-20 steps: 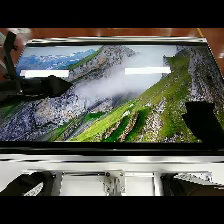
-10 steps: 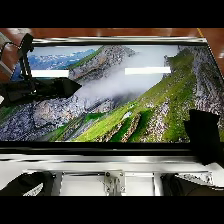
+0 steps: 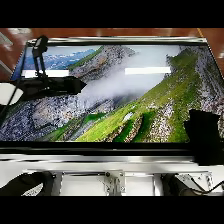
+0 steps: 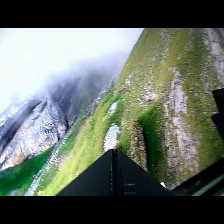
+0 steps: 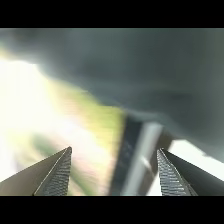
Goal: Fold the shirts.
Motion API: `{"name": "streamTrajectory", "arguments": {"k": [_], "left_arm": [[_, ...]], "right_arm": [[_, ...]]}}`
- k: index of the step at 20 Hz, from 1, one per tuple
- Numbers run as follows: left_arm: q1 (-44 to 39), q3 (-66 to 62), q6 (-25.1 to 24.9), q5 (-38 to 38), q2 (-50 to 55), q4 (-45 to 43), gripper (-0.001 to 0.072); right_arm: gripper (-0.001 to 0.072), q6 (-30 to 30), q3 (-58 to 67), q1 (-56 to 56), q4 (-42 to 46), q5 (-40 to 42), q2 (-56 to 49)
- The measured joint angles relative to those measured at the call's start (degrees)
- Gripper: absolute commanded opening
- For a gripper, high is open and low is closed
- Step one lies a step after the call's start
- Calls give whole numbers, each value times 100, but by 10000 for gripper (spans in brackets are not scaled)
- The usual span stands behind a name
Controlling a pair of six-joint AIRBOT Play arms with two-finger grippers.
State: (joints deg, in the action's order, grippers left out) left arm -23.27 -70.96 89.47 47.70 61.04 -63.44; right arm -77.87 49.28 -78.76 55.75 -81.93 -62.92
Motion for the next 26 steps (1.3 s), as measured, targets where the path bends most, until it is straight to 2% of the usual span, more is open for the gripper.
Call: {"name": "streamTrajectory", "arguments": {"k": [2,4,6,8,9,10,11,14,17,26], "left_arm": [[37,0,-245,-129,321,-61,32],[39,-4,-372,0,651,-540,32],[20,-39,-76,448,927,-1384,32],[-20,-79,232,1038,1154,-2376,42],[-35,-92,323,1226,1231,-2702,172],[-48,-103,398,1394,1298,-2953,431],[-59,-107,448,1504,1342,-3095,620],[-68,-118,535,1674,1421,-3388,637],[-68,-118,573,1735,1451,-3504,637],[-68,-118,597,1851,1464,-3598,637]], "right_arm": [[601,105,0,308,-483,2,605],[602,391,0,999,-964,201,1147],[601,509,0,1980,-1021,599,1543],[601,251,0,3115,-444,892,1720],[602,55,0,3622,-42,953,1729],[602,-125,0,4133,358,957,1722],[602,-251,-2,4568,664,986,1705],[602,-483,-2,5571,1239,1095,1674],[602,-579,-2,6127,1368,1152,1665],[602,-654,-2,6481,1322,1200,1663]]}}
